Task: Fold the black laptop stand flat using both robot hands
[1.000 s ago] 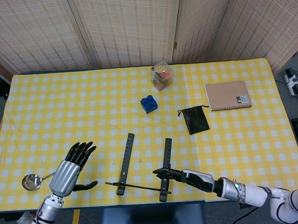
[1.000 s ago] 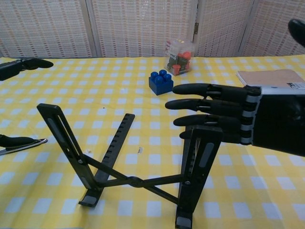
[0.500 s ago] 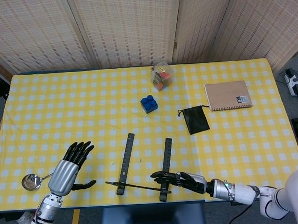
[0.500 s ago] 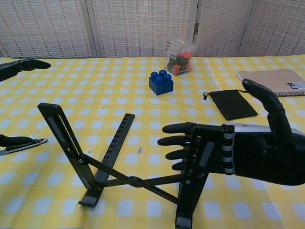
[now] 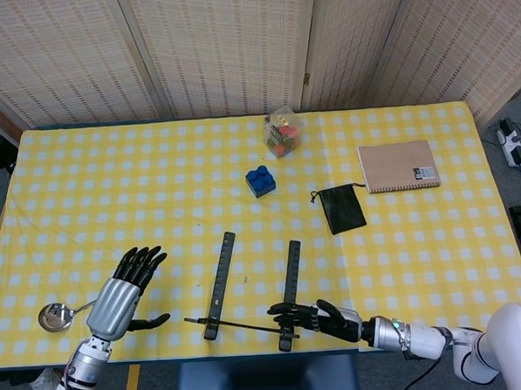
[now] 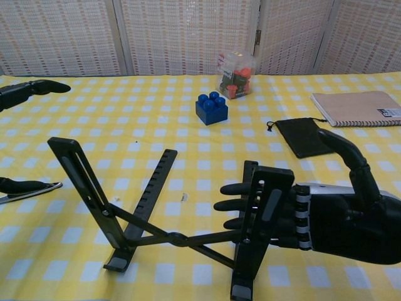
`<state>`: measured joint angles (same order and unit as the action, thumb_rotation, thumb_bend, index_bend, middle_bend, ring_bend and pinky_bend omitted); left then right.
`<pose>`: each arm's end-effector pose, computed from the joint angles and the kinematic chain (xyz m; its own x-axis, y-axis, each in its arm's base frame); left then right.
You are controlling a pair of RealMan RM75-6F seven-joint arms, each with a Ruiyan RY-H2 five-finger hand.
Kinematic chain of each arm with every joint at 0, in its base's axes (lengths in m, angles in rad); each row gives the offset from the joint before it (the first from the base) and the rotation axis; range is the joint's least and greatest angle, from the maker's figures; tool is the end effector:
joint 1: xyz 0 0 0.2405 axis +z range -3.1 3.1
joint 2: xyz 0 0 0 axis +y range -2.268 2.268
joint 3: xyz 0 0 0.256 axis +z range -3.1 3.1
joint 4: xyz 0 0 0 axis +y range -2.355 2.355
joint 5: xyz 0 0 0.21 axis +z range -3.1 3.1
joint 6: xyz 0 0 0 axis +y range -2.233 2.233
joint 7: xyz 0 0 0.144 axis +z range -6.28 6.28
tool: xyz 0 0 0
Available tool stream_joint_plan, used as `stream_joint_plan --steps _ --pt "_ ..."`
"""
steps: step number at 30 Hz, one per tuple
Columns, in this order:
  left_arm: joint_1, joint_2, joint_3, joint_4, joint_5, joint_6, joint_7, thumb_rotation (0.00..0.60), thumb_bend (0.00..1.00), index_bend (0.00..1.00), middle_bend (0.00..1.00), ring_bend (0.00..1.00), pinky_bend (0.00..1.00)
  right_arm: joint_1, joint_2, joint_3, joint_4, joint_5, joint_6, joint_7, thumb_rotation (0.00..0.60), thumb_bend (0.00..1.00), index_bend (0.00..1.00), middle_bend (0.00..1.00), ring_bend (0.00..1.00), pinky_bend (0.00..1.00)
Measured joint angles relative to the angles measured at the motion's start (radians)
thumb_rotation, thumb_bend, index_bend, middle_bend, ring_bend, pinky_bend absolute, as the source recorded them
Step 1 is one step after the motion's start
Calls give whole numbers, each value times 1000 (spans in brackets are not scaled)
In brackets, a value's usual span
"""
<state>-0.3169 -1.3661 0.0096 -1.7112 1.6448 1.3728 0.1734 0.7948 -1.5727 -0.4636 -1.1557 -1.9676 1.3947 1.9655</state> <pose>-0.1999 0.2114 0.0527 0.2945 0.1033 0.9500 0.8856 -0.4030 -0.2308 -0.2026 -0.2218 -0.0308 -0.4787 -0.8688 -0.1269 -0.5616 0.4141 -0.7163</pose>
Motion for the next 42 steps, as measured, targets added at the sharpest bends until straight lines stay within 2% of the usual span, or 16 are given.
stream_joint_plan --steps 13,21,26,35,39,42 --pt "1 1 -4 -8 1 -3 14 527 135 0 89 0 0 -28 -53 -35 72 -7 17 67 0 0 0 0 0 0" --pt "0 5 -8 -1 2 -2 7 542 134 0 92 0 0 -34 -39 -33 71 -6 57 63 0 0 0 0 0 0" --pt "-6 22 -5 9 5 -13 -40 597 136 0 93 0 0 -29 34 -16 27 -5 104 -7 0 0 0 0 0 0" --pt "-16 77 44 31 32 -49 -212 600 137 0 94 0 0 15 253 41 -184 40 127 -161 0 0 0 0 0 0" --pt "-24 89 61 38 36 -74 -290 600 143 3 97 0 0 22 303 67 -231 83 106 -210 0 0 0 0 0 0" --pt "-42 92 76 44 45 -105 -394 600 159 53 111 0 0 20 327 87 -261 112 81 -231 0 0 0 0 0 0"
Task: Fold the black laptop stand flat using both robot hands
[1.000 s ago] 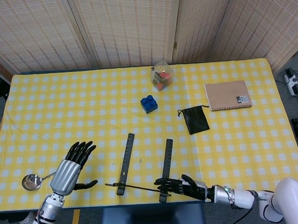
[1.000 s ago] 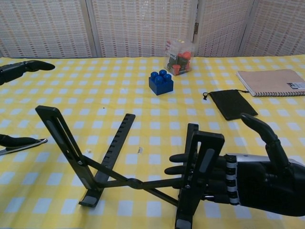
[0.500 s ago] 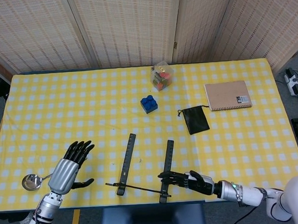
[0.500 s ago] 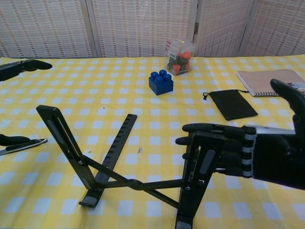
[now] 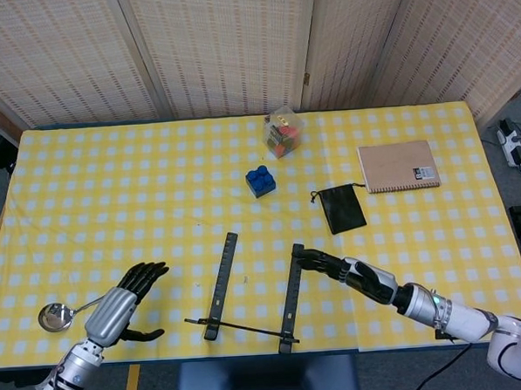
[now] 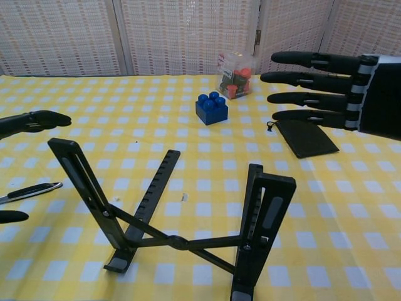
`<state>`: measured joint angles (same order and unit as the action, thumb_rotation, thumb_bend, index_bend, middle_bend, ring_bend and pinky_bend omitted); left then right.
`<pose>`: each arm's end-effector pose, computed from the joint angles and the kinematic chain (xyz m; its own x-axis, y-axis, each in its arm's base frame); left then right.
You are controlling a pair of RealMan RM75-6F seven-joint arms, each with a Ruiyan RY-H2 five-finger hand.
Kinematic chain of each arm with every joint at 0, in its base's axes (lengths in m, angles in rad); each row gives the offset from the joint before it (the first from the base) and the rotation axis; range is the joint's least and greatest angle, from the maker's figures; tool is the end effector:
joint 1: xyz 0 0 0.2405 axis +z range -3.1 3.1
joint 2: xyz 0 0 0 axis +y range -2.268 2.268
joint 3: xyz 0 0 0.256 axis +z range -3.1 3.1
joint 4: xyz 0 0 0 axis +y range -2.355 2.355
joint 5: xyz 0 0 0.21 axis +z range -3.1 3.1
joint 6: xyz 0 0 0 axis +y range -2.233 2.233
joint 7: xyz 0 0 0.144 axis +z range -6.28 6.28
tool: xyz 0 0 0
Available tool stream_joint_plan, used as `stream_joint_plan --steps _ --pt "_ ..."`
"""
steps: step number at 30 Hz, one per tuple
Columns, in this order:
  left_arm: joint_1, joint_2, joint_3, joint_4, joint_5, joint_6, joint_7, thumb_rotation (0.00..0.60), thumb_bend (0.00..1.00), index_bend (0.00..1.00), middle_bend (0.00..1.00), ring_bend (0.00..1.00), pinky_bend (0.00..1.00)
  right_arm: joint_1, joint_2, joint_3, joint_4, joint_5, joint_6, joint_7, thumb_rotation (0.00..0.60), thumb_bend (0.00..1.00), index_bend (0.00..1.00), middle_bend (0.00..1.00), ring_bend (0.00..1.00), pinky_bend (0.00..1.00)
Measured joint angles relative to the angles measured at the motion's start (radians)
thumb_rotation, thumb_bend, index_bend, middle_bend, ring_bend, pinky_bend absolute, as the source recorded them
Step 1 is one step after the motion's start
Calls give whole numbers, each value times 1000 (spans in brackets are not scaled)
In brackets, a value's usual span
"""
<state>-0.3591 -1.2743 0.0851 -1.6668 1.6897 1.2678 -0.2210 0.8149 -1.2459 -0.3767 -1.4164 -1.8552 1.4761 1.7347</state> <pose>-0.2240 0.2066 0.0539 0.1349 0.3673 0.9203 0.9271 -0.3747 0.0136 -0.1880 -0.2641 0.0724 -0.4778 -0.8544 0.2042 -0.5619 0.1186 -0.8187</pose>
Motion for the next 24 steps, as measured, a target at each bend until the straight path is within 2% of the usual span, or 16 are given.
stream_joint_plan --steps 6,10,16,24 --pt "-66 -23 26 55 40 -71 -311 600 226 195 153 1 0 -15 20 23 -23 19 -30 -11 0 0 0 0 0 0" --pt "-127 -82 44 140 81 -114 -484 600 275 246 176 13 0 -26 26 36 -28 26 -41 -6 0 0 0 0 0 0" --pt "-180 -178 58 228 99 -152 -575 600 379 342 217 38 0 -34 35 61 -38 32 -51 -10 0 0 0 0 0 0" --pt "-186 -240 57 278 60 -159 -549 600 389 376 242 56 0 -47 23 75 -29 27 -79 0 0 0 0 0 0 0"
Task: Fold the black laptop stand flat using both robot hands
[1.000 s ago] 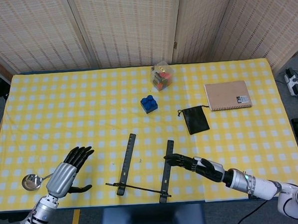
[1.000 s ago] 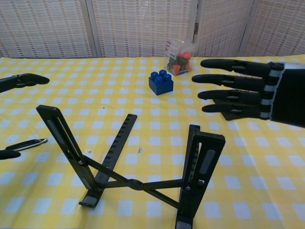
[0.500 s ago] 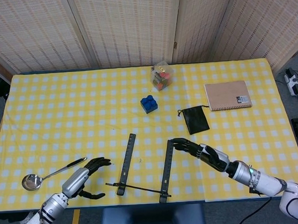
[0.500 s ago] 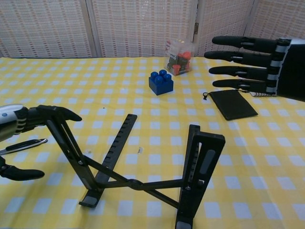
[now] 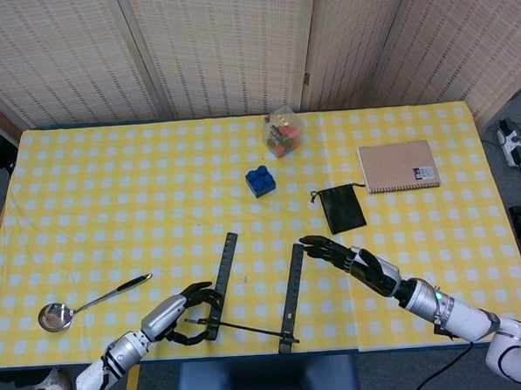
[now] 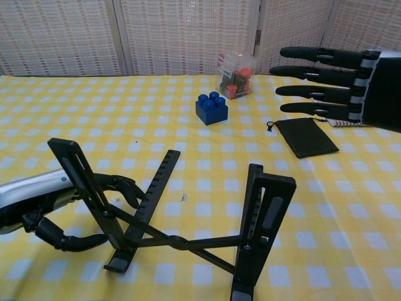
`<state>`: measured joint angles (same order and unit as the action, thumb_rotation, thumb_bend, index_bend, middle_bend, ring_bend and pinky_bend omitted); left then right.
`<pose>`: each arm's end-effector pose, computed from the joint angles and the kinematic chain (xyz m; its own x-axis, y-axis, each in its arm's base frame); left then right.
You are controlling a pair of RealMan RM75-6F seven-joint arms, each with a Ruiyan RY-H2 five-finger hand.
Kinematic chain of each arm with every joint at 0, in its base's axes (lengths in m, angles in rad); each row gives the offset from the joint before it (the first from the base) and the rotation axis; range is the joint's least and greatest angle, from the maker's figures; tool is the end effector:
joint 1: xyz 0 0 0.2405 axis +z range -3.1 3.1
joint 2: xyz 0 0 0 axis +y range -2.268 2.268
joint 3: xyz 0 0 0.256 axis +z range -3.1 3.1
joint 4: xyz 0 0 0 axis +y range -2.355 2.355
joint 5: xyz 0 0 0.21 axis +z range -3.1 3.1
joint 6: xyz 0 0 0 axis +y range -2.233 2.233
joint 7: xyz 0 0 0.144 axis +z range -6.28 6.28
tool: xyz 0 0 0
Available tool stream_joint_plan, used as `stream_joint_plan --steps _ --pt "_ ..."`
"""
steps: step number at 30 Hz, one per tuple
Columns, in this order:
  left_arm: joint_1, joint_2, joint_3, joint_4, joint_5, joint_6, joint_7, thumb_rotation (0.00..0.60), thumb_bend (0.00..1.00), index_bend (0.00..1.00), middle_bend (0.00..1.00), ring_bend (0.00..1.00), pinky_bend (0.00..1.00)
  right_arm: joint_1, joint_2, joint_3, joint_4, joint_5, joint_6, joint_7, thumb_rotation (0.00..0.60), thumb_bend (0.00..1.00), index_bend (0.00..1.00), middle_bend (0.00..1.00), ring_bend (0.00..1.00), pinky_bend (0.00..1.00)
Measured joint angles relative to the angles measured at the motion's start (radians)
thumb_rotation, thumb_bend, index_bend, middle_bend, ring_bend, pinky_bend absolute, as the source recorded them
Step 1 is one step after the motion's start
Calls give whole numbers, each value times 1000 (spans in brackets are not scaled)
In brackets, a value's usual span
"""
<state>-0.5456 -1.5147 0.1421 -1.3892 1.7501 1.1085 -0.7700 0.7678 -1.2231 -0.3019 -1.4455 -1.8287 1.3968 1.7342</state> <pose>-0.2103 0.2292 -0.0322 -0.1152 0.7021 0.7027 0.8829 -0.2517 0.3963 -0.1925 -0.2696 0.0739 -0.5433 -0.8062 0.2342 -0.5588 0.1391 -0.8175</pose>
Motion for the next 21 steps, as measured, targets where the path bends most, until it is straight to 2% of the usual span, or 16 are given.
stream_joint_plan --steps 10,21 --pt "17 -22 -4 11 -55 0 63 600 394 475 268 75 0 -17 -7 12 12 -12 -5 12 0 0 0 0 0 0" --pt "29 -37 -4 22 -79 10 71 600 408 504 281 88 0 -27 -7 18 12 -23 -9 10 0 0 0 0 0 0"
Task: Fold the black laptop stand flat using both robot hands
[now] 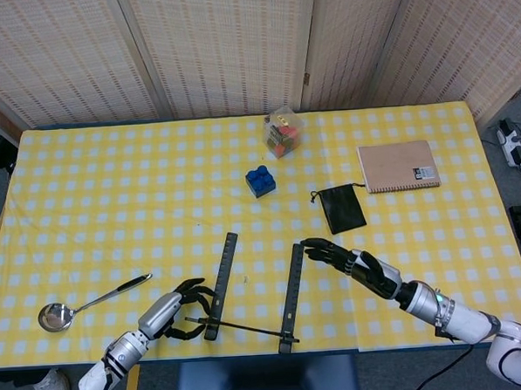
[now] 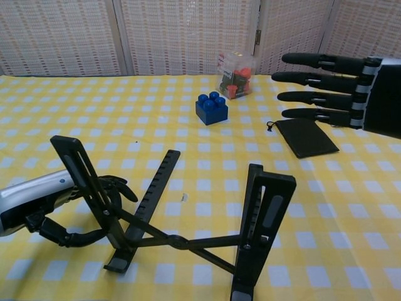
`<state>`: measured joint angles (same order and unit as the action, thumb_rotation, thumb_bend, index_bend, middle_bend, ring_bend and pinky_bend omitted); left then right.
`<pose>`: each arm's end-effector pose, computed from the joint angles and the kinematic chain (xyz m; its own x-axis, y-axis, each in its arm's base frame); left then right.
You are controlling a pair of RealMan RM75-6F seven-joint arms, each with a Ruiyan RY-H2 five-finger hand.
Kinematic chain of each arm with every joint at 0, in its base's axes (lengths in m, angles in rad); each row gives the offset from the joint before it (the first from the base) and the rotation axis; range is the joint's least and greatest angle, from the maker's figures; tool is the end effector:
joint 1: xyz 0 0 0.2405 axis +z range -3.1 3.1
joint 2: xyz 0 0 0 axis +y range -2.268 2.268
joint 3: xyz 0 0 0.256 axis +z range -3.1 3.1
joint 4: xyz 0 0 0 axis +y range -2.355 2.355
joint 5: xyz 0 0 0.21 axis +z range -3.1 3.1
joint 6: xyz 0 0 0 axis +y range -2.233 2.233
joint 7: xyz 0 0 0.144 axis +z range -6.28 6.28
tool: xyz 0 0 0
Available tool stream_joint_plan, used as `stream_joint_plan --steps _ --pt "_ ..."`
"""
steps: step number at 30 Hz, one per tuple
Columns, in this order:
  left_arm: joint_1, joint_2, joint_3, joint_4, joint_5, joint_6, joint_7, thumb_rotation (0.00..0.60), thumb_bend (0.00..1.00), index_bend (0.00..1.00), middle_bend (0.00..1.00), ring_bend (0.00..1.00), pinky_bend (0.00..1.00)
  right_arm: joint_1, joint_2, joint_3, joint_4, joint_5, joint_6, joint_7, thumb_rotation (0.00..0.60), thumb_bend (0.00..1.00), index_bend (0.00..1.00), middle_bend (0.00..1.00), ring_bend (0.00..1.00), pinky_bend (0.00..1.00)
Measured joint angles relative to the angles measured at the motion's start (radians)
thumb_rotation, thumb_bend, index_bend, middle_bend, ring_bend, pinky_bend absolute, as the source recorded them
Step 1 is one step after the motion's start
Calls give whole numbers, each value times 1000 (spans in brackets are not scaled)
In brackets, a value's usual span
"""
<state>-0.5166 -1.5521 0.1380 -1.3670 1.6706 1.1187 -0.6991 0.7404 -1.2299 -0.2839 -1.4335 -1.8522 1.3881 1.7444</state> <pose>-0.2195 0.2288 -0.0389 -0.1354 0.6551 0.7433 0.9074 -0.2193 0.3585 -0.1967 -0.2659 0.0714 -0.5495 -0.8044 0.2258 -0.5547 0.1491 -0.8186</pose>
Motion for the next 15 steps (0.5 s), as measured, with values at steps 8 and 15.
stream_joint_plan --steps 8,15 --pt "0 -1 7 4 1 1 -10 600 433 524 294 95 0 -5 1 3 0 -3 -3 0 0 0 0 0 0 0" --pt "-2 0 10 5 0 0 -9 600 434 544 301 96 0 -9 2 6 3 -6 -5 1 0 0 0 0 0 0"
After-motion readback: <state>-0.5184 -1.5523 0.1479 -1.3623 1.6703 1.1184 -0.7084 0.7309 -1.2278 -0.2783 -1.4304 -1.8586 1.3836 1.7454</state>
